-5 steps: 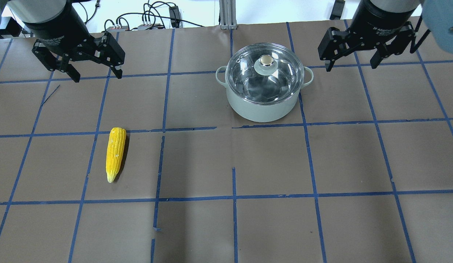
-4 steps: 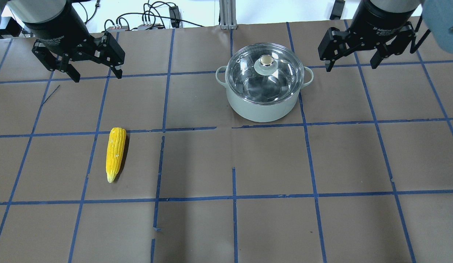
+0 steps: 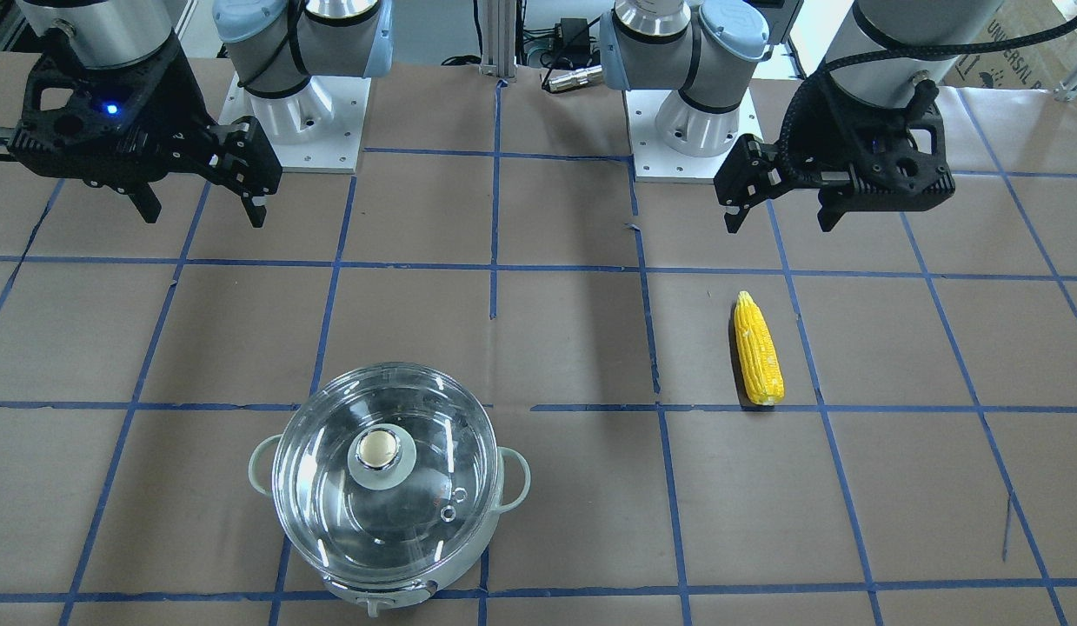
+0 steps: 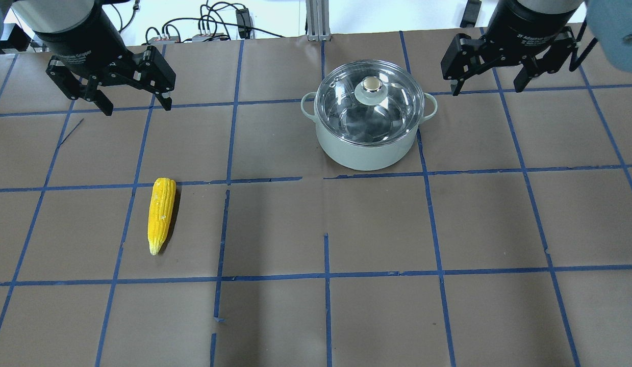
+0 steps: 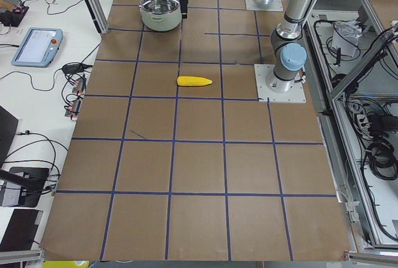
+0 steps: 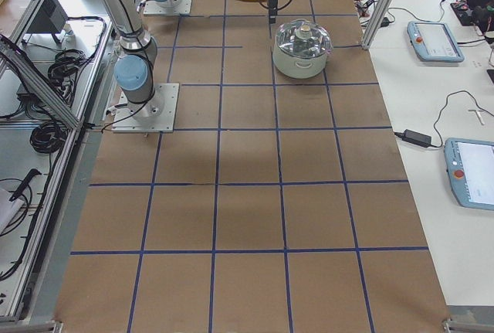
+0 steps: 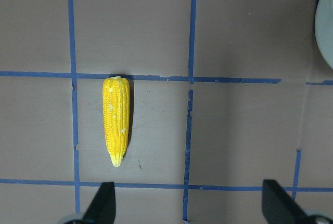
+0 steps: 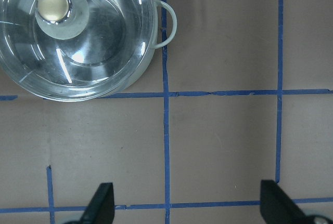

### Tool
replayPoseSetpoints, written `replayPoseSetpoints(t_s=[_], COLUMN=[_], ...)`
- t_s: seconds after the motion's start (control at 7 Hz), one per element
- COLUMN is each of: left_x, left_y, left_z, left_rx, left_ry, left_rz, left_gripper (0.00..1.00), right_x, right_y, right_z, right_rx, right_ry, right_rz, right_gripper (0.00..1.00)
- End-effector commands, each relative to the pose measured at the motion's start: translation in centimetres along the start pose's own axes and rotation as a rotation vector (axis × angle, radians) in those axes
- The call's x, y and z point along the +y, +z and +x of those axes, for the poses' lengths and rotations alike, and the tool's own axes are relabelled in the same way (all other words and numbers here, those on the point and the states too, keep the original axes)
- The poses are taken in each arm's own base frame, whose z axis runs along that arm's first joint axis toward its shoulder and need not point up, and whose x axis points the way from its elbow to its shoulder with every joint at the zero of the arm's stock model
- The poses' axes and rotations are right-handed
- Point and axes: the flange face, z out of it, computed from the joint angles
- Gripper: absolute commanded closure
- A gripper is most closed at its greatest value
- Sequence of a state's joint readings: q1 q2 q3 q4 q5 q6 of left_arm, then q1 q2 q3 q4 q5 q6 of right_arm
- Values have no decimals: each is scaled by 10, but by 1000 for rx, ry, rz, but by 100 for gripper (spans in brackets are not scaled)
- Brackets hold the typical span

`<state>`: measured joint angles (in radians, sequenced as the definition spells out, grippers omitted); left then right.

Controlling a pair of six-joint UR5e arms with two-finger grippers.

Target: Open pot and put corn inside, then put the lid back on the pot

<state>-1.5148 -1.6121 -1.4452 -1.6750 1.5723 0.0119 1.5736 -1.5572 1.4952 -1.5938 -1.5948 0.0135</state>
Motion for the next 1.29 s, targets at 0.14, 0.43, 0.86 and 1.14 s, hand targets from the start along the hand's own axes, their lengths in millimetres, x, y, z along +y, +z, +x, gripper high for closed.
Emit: replayPoseSetpoints(t_s=[0.14,0.43,0.86,1.14], left_x=[1,2,2,3], left_y=[0,-2,-2,2], left_z=[0,0,0,1], left_rx=[0,0,0,0], left_ry=[0,-2,-2,1], left_rz=[0,3,3,-5], left_gripper=[0,0,0,0], right_x=[-30,-71,-134,-139], right_y=[31,57,79,94], right_z=[-37,-44,-96,-97], right_rx=[-13,-40,-29,-25], right_ry=[-14,-15,-40,-42], right_rz=[48,37,41,27], right_gripper=[2,2,2,2])
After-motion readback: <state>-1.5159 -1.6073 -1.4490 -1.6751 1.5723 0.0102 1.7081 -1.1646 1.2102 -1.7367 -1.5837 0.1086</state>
